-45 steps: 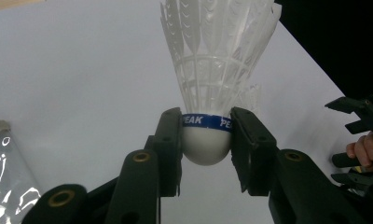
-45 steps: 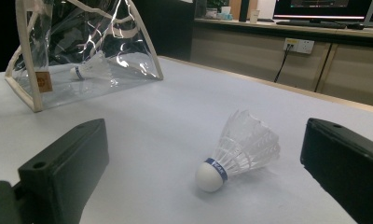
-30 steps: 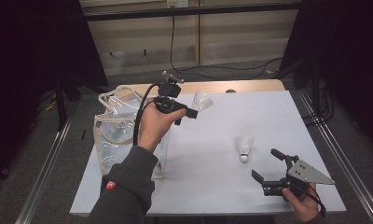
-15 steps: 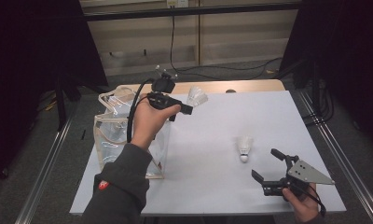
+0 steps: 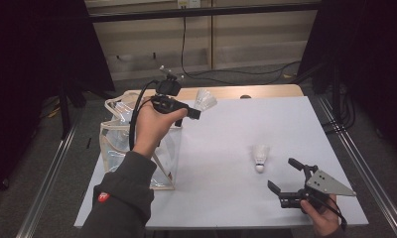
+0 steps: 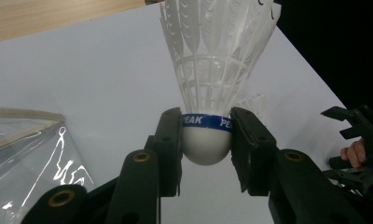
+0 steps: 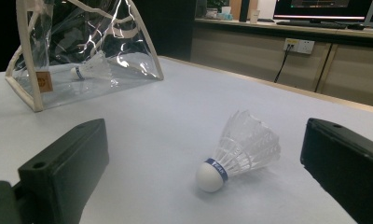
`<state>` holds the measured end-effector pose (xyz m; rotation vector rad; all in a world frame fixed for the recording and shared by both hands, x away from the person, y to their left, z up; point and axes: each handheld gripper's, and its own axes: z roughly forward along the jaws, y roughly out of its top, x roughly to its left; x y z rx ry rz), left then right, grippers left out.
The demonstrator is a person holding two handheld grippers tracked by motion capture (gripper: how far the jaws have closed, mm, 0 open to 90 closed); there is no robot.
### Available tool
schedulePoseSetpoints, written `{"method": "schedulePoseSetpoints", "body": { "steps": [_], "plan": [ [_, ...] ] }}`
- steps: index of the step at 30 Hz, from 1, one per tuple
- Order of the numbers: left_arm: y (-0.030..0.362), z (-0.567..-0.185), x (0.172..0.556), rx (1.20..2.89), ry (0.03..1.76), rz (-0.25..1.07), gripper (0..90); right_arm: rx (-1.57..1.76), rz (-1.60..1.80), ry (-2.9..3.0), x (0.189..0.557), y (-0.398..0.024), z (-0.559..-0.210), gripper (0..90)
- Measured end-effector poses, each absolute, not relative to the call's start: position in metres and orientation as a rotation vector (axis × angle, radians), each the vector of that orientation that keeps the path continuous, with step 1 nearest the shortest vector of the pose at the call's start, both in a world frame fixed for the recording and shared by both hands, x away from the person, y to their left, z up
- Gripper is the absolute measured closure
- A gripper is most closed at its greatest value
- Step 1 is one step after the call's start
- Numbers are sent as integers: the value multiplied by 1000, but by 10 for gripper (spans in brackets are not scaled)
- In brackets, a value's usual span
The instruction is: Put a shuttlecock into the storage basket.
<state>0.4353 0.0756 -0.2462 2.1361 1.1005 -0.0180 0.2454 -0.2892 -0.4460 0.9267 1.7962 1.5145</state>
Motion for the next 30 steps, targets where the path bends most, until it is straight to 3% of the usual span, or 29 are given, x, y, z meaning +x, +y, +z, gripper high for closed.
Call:
{"method": "schedulePoseSetpoints", "body": {
  "steps": [30],
  "plan": [
    [99,-228,436,2121,1141,34,653,934,1514,1790,245,-289,-446,7]
  ]
}}
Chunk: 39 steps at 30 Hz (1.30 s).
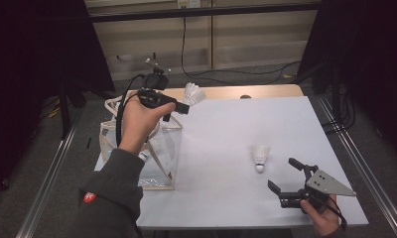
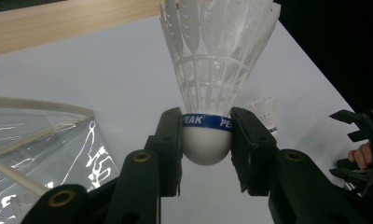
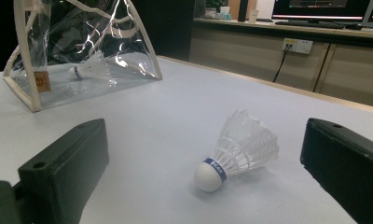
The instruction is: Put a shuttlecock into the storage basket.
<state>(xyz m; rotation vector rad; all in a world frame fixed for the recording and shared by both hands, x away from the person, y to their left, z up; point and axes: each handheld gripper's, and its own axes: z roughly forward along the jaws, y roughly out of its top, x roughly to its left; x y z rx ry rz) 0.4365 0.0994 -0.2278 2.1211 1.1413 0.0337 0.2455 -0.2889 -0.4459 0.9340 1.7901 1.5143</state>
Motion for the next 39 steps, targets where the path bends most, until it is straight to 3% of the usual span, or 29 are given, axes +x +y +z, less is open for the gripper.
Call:
{"method": "schedulePoseSetpoints", "body": {
  "steps": [39],
  "plan": [
    [136,-218,438,2068,1222,100,653,928,1515,1790,246,-290,-446,7]
  ]
}}
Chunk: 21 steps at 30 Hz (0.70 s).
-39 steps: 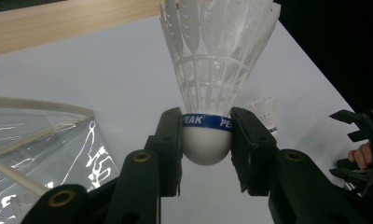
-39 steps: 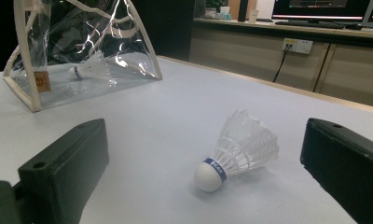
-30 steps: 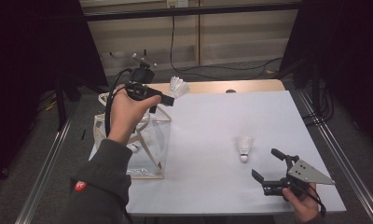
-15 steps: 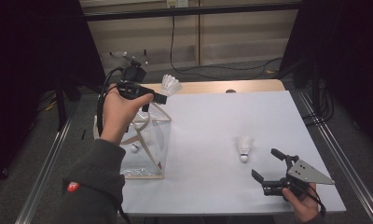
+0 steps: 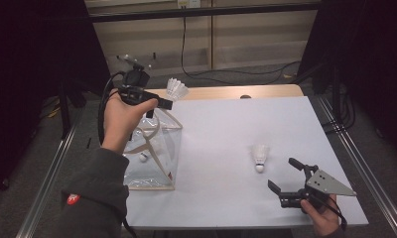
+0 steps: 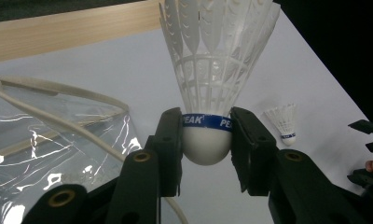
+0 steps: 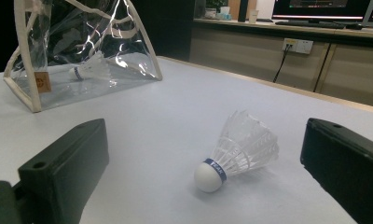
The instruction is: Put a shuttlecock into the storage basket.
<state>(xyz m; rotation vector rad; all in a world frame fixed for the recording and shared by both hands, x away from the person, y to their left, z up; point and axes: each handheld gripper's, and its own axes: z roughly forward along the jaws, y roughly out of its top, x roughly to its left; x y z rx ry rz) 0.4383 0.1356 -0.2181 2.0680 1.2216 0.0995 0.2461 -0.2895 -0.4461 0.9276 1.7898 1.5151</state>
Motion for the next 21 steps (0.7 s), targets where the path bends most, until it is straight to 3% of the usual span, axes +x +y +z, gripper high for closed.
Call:
{"method": "schedulePoseSetpoints", "body": {
  "steps": [21],
  "plan": [
    [149,-216,438,2056,1246,118,653,926,1513,1791,246,-290,-446,7]
  ]
}}
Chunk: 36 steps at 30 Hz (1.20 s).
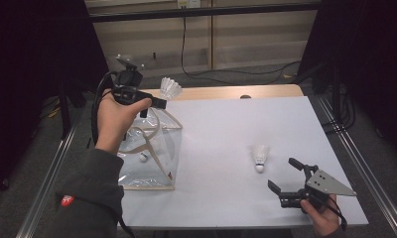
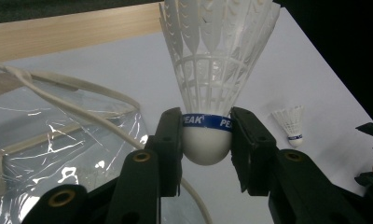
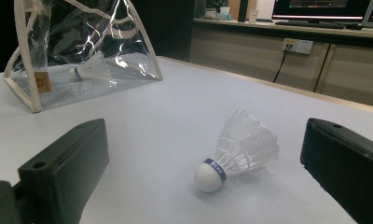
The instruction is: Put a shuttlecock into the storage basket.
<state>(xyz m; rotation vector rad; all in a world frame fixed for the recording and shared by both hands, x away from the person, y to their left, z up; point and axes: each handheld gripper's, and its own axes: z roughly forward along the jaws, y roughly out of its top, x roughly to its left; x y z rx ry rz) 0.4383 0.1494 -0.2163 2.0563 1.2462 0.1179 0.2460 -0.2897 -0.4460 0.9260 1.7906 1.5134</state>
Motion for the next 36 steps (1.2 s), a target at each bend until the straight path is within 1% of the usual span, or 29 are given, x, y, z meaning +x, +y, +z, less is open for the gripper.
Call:
{"method": "schedulePoseSetpoints", "body": {
  "steps": [36],
  "plan": [
    [174,-214,438,2003,1310,164,653,929,1516,1792,246,-289,-446,7]
  ]
}}
